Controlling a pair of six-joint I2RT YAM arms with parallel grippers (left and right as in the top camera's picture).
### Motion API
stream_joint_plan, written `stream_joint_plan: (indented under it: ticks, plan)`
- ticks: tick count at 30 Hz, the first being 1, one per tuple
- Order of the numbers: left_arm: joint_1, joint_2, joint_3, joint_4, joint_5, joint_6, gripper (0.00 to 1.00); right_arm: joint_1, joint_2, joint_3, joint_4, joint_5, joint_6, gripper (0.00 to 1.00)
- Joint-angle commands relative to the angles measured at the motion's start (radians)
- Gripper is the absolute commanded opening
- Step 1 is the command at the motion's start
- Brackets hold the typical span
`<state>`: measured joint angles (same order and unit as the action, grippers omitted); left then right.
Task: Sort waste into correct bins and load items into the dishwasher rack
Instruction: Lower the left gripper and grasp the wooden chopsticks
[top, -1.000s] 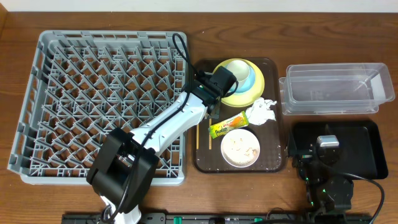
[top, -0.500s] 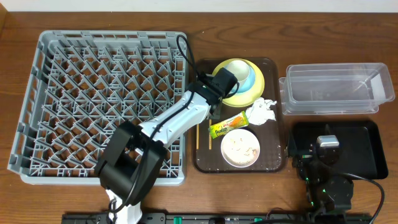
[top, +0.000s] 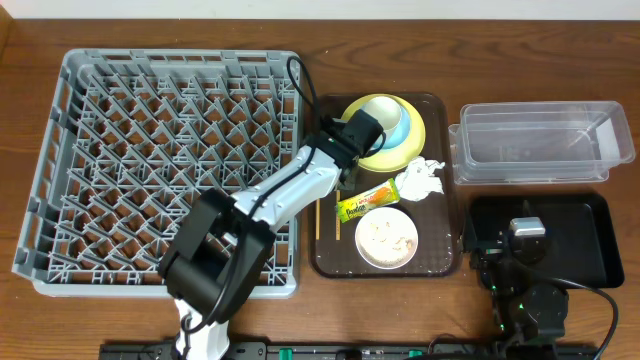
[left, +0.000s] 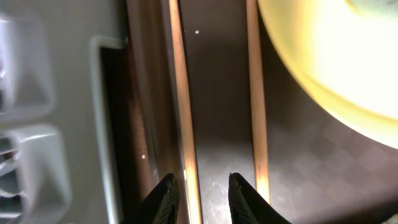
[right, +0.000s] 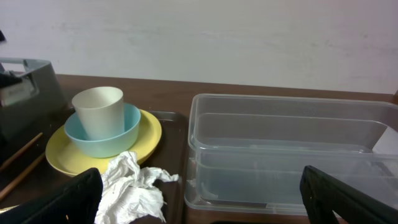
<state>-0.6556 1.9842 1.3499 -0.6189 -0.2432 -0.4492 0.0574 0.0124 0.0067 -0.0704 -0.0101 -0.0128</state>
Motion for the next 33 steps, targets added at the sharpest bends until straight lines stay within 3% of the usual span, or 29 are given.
stream_joint_plan:
  ticks: [1, 10, 24, 33]
  plan:
    - [0.004, 0.040, -0.008, 0.004, -0.072, -0.009, 0.30, 0.000, -0.005, -0.001, -0.005, 0.002, -0.011, 0.99]
    - [0.004, 0.083, -0.008, 0.027, -0.089, -0.009, 0.30, 0.000, -0.005, -0.001, -0.005, 0.002, -0.011, 0.99]
    - [0.004, 0.096, -0.008, 0.050, 0.098, -0.008, 0.29, 0.000, -0.005, -0.001, -0.005, 0.002, -0.011, 0.99]
    - [0.004, 0.096, -0.008, 0.057, 0.124, -0.008, 0.28, 0.000, -0.005, -0.001, -0.005, 0.002, -0.011, 0.99]
